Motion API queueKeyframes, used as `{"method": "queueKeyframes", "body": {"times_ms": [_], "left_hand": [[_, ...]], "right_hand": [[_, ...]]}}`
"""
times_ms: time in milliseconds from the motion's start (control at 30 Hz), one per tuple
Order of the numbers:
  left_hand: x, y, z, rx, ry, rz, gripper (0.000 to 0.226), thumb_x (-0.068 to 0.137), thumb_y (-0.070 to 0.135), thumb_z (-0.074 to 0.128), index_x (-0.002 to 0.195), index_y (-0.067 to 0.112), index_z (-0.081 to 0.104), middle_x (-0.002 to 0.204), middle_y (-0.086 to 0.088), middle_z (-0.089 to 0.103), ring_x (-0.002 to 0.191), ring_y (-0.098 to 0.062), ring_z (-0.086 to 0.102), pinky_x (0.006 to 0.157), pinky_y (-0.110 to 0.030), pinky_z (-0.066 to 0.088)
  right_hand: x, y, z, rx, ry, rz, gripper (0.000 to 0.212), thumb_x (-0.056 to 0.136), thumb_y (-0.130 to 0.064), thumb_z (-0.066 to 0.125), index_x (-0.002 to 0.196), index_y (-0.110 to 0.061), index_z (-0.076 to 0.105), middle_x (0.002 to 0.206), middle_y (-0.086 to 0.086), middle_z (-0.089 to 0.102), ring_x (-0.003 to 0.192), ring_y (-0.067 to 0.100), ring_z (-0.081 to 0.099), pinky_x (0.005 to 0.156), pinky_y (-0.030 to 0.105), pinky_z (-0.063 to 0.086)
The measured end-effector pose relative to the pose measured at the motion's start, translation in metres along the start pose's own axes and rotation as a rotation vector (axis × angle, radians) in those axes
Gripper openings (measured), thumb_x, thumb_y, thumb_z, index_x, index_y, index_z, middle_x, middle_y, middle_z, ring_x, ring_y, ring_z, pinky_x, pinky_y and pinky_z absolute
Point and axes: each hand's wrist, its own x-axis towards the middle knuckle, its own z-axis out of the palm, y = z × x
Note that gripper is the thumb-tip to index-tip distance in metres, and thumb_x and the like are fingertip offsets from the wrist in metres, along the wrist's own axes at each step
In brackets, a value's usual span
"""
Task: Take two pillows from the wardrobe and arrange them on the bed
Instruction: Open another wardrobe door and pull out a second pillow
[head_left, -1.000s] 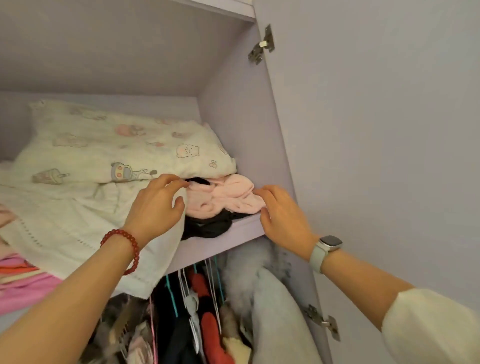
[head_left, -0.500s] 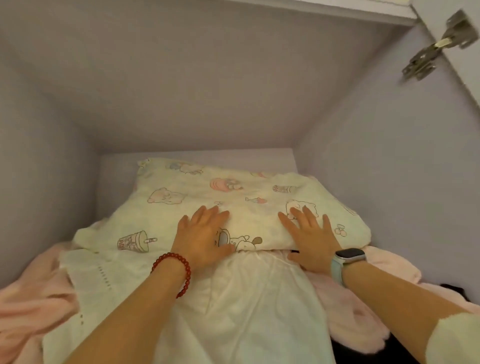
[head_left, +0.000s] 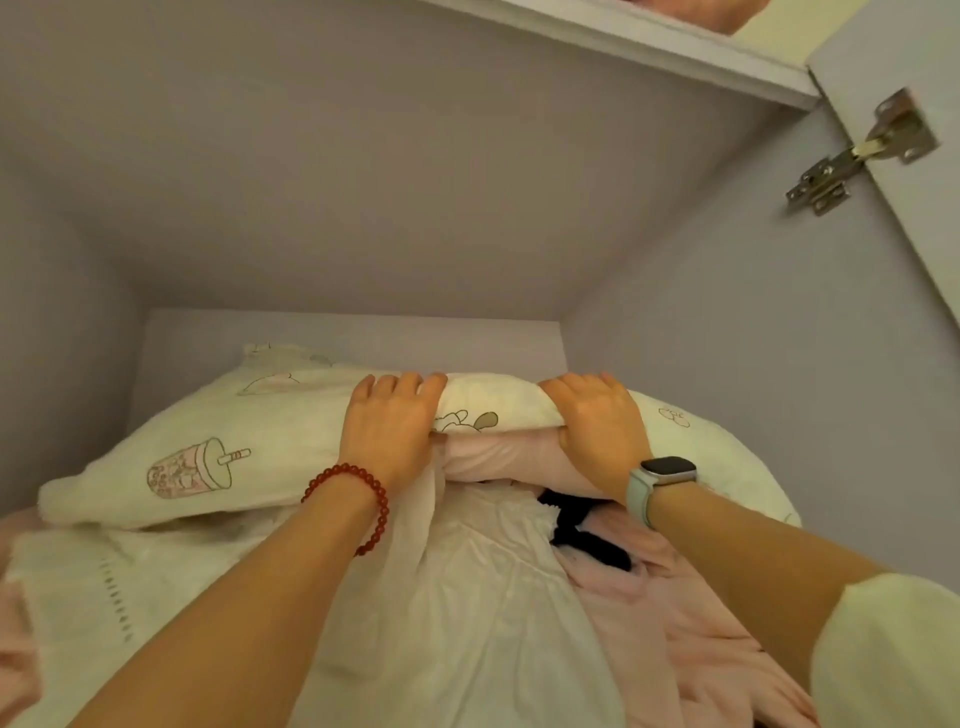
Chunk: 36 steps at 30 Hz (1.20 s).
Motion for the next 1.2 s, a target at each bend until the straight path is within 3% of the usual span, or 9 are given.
{"method": "queueKeyframes", "body": {"times_ms": [100,167,233,333,500,600,800,967,1200], "left_hand": [[0.001,0.007,-0.036,-0.035,0.184,-0.002,0.034,0.083,0.012,0.052,0.114,0.022,0.05,0.101,-0.002,0.063,0.095,-0.026,0.056,0.084,-0.035,0.037],[0.0,0.01,-0.063,-0.101,0.237,0.006,0.031,0.082,0.017,0.053,0.112,0.023,0.054,0.097,-0.003,0.065,0.091,-0.028,0.057,0.08,-0.037,0.037],[-0.002,0.014,-0.09,-0.191,0.191,-0.001,0.031,0.083,0.027,0.051,0.114,0.028,0.053,0.099,-0.001,0.064,0.092,-0.027,0.056,0.078,-0.035,0.037],[-0.013,0.026,-0.124,-0.185,0.124,-0.01,0.033,0.085,0.027,0.048,0.119,0.029,0.05,0.103,-0.001,0.063,0.094,-0.027,0.056,0.076,-0.035,0.037],[-0.048,0.064,-0.169,-0.119,0.285,0.019,0.026,0.074,0.003,0.057,0.098,0.014,0.063,0.078,-0.008,0.066,0.071,-0.03,0.056,0.064,-0.038,0.038],[-0.063,0.09,-0.202,-0.13,0.403,0.032,0.025,0.069,0.0,0.057,0.09,0.011,0.063,0.067,-0.007,0.063,0.06,-0.029,0.054,0.057,-0.036,0.038],[-0.11,0.146,-0.265,-0.199,0.469,0.038,0.021,0.07,0.001,0.061,0.087,0.012,0.063,0.066,-0.003,0.063,0.059,-0.027,0.054,0.055,-0.034,0.038],[-0.143,0.179,-0.311,-0.242,0.512,0.079,0.02,0.07,0.0,0.067,0.085,0.012,0.065,0.069,-0.003,0.065,0.062,-0.025,0.058,0.059,-0.033,0.039],[-0.155,0.2,-0.363,-0.364,0.559,0.103,0.017,0.072,-0.001,0.067,0.086,0.01,0.065,0.07,-0.005,0.065,0.061,-0.026,0.057,0.059,-0.032,0.031]], "right_hand": [[0.004,-0.007,-0.039,0.018,0.14,-0.015,0.034,0.061,0.014,0.055,0.089,-0.003,0.064,0.075,0.018,0.066,0.071,0.036,0.06,0.068,0.041,0.045],[0.004,-0.009,-0.067,0.007,0.187,-0.012,0.031,0.058,0.013,0.056,0.084,-0.003,0.063,0.07,0.017,0.065,0.066,0.035,0.059,0.061,0.039,0.044],[0.002,-0.009,-0.094,-0.022,0.208,-0.014,0.029,0.058,0.012,0.057,0.082,-0.004,0.062,0.068,0.016,0.064,0.063,0.034,0.058,0.057,0.038,0.042],[-0.01,-0.011,-0.126,-0.065,0.185,-0.009,0.026,0.061,0.012,0.056,0.081,-0.004,0.062,0.07,0.015,0.064,0.064,0.035,0.057,0.057,0.035,0.036],[-0.042,-0.012,-0.183,-0.101,0.258,0.001,0.032,0.051,0.012,0.063,0.076,-0.008,0.062,0.062,0.011,0.062,0.055,0.031,0.056,0.052,0.031,0.039],[-0.063,-0.005,-0.225,-0.113,0.299,-0.019,0.033,0.05,0.012,0.063,0.076,-0.008,0.062,0.06,0.01,0.061,0.052,0.031,0.055,0.049,0.031,0.041],[-0.126,0.009,-0.3,-0.11,0.327,-0.034,0.031,0.062,0.002,0.043,0.082,-0.008,0.063,0.061,0.01,0.063,0.052,0.03,0.056,0.049,0.032,0.044],[-0.167,0.014,-0.35,-0.151,0.331,-0.047,0.031,0.066,-0.003,0.037,0.082,-0.008,0.063,0.061,0.009,0.062,0.052,0.029,0.056,0.057,0.03,0.028],[-0.187,0.004,-0.426,-0.237,0.276,-0.033,0.033,0.062,-0.002,0.038,0.081,-0.007,0.064,0.06,0.01,0.063,0.051,0.03,0.057,0.045,0.031,0.044]]}}
